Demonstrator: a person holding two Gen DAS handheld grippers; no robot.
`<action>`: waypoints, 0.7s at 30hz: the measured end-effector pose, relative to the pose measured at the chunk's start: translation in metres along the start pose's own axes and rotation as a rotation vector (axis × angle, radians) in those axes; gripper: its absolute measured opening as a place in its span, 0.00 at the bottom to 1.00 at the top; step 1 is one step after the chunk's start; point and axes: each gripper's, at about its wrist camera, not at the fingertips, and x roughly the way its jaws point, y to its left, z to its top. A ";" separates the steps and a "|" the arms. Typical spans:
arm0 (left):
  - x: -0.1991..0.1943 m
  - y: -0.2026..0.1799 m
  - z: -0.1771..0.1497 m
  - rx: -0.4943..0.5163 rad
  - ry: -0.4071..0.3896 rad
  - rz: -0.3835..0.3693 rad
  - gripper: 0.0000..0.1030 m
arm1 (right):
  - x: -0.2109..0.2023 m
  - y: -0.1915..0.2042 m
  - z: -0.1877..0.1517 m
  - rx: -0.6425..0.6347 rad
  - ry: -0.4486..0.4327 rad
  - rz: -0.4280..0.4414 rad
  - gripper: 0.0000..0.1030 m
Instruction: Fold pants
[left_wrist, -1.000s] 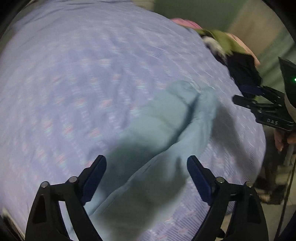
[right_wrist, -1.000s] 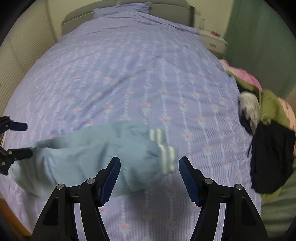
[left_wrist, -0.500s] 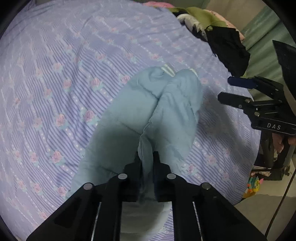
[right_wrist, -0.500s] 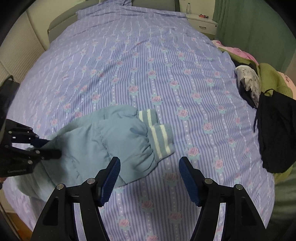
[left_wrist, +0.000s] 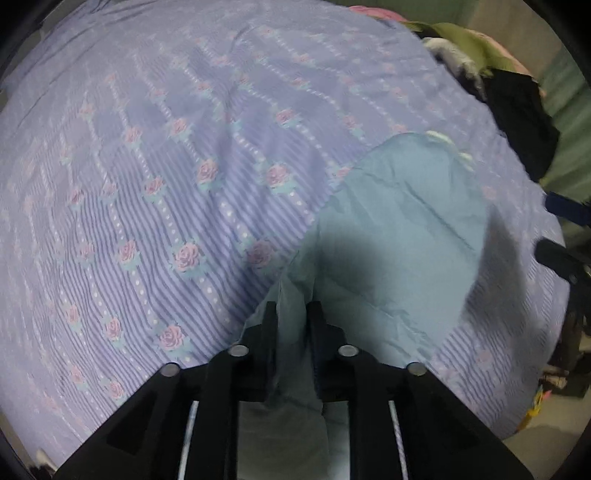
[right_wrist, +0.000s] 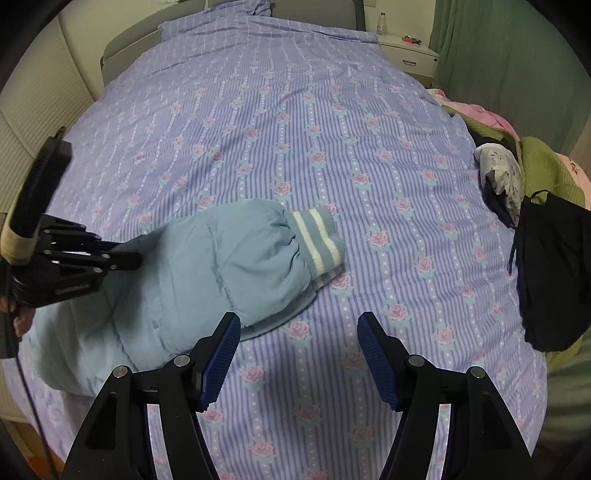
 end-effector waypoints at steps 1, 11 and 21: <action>0.001 0.001 0.000 -0.017 -0.001 0.020 0.32 | 0.000 0.002 0.000 -0.004 0.001 -0.003 0.65; -0.094 0.065 -0.072 -0.171 -0.210 0.023 0.69 | -0.029 0.042 0.004 -0.020 -0.039 0.055 0.65; -0.107 0.158 -0.196 -0.368 -0.098 0.100 0.69 | -0.027 0.181 -0.006 -0.257 -0.012 0.160 0.65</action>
